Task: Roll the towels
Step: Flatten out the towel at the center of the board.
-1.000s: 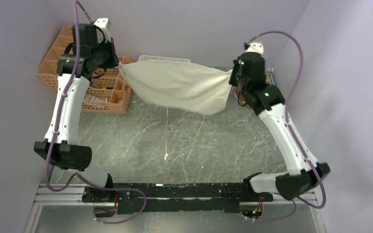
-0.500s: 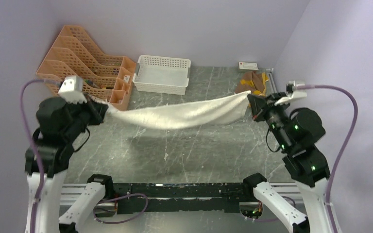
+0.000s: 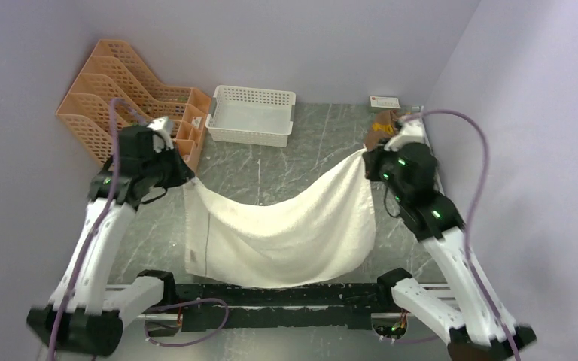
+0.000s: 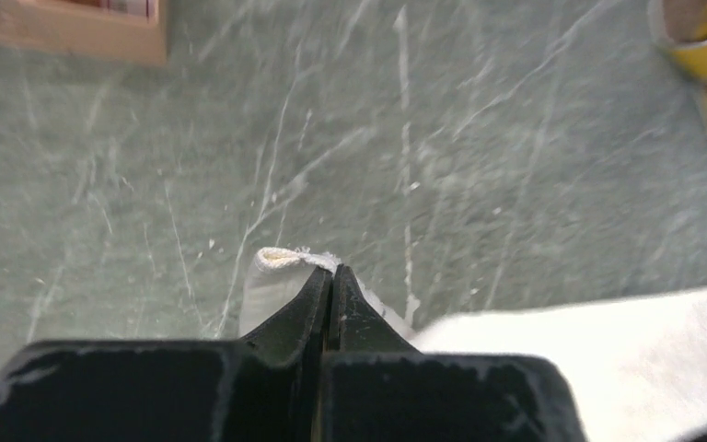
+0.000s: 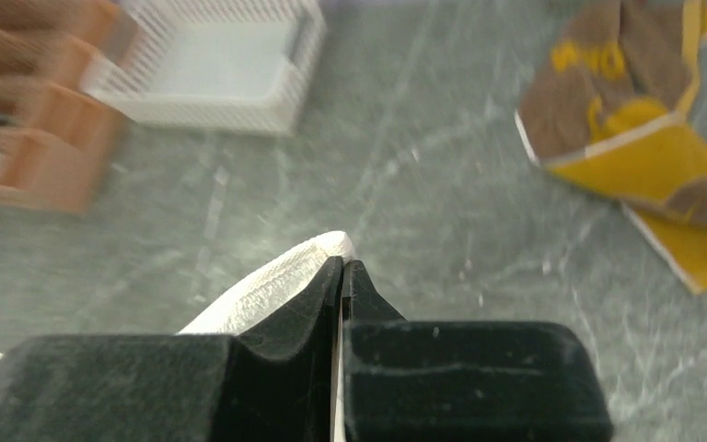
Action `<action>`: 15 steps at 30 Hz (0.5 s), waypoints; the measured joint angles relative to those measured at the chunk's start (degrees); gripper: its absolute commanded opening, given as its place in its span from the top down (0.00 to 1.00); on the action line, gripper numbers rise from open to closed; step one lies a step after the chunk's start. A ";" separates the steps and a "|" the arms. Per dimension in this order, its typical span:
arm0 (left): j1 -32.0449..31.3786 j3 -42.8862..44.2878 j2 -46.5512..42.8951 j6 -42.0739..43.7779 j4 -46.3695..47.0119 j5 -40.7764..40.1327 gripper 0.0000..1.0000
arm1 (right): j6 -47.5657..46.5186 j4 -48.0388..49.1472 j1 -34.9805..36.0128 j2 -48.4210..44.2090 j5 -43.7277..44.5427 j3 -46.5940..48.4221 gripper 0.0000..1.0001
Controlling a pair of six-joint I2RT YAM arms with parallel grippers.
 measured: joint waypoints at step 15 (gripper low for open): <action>-0.48 28.55 55.80 4.74 10.73 -2.99 0.59 | 5.35 13.40 -13.00 48.65 3.98 6.23 0.79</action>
